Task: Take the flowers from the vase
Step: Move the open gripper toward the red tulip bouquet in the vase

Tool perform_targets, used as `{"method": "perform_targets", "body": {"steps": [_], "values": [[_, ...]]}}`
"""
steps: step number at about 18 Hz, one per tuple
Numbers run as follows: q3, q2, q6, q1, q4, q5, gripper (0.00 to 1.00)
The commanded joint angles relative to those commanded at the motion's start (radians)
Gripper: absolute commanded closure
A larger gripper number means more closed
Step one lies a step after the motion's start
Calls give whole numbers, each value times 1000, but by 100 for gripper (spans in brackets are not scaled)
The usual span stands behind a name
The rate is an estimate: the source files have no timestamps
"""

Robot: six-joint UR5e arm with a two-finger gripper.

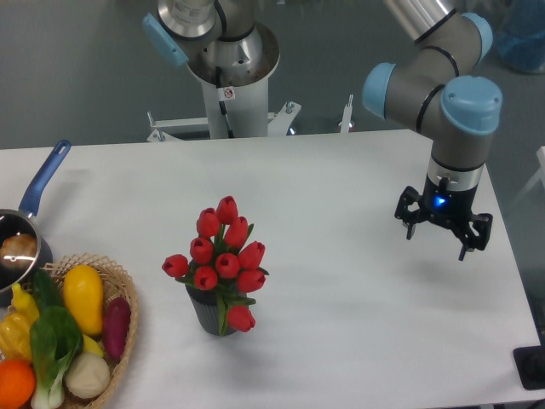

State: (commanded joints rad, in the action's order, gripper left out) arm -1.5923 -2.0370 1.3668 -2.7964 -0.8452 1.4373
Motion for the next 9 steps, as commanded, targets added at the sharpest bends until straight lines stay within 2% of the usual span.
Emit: {"method": "perform_targets", "body": {"steps": [2, 5, 8, 9], "values": [[12, -26, 3, 2, 3, 0, 0], [2, -25, 18, 3, 6, -3, 0], [-61, -17, 17, 15, 18, -40, 0], [-102, -6, 17, 20, 26, -54, 0]]}}
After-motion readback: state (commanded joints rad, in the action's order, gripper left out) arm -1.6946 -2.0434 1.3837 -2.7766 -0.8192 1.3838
